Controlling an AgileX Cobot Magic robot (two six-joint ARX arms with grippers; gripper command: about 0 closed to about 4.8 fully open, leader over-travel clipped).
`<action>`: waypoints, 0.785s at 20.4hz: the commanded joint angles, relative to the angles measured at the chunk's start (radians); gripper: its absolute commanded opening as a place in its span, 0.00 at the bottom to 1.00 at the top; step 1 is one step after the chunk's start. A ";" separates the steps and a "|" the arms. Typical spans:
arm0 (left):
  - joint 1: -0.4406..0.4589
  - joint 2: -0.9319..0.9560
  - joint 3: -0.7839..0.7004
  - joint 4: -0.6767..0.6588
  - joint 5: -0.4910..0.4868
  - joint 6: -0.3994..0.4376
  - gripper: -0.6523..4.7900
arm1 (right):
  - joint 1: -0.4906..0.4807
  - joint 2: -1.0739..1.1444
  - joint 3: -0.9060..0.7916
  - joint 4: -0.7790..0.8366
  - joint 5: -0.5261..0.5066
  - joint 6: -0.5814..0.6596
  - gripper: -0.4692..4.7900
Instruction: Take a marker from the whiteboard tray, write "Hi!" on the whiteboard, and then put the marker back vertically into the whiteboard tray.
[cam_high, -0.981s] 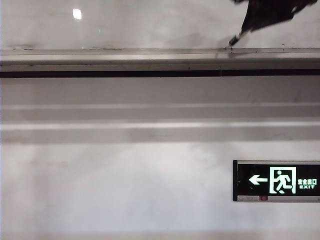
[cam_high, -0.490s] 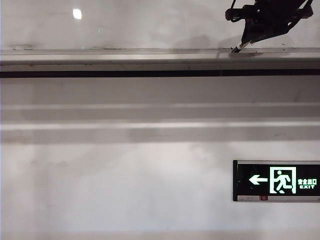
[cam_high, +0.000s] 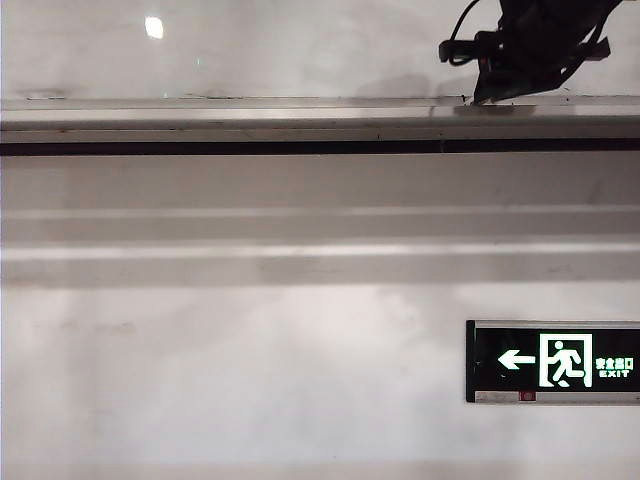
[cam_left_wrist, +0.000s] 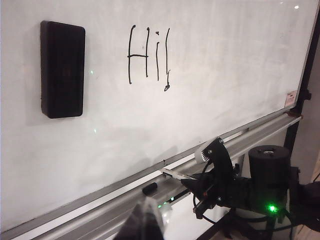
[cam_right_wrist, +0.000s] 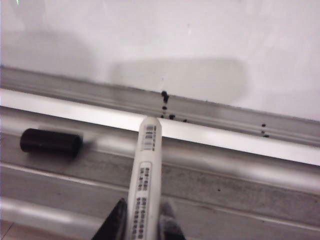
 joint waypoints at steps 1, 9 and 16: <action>0.000 -0.002 0.004 0.013 0.003 -0.003 0.11 | 0.001 0.024 0.006 0.029 0.003 0.013 0.09; 0.000 -0.002 0.004 0.013 0.000 -0.003 0.11 | 0.001 0.022 0.025 0.023 -0.039 0.012 0.58; 0.000 -0.002 0.004 0.013 -0.003 -0.003 0.11 | 0.001 -0.043 0.037 0.023 -0.038 0.011 0.61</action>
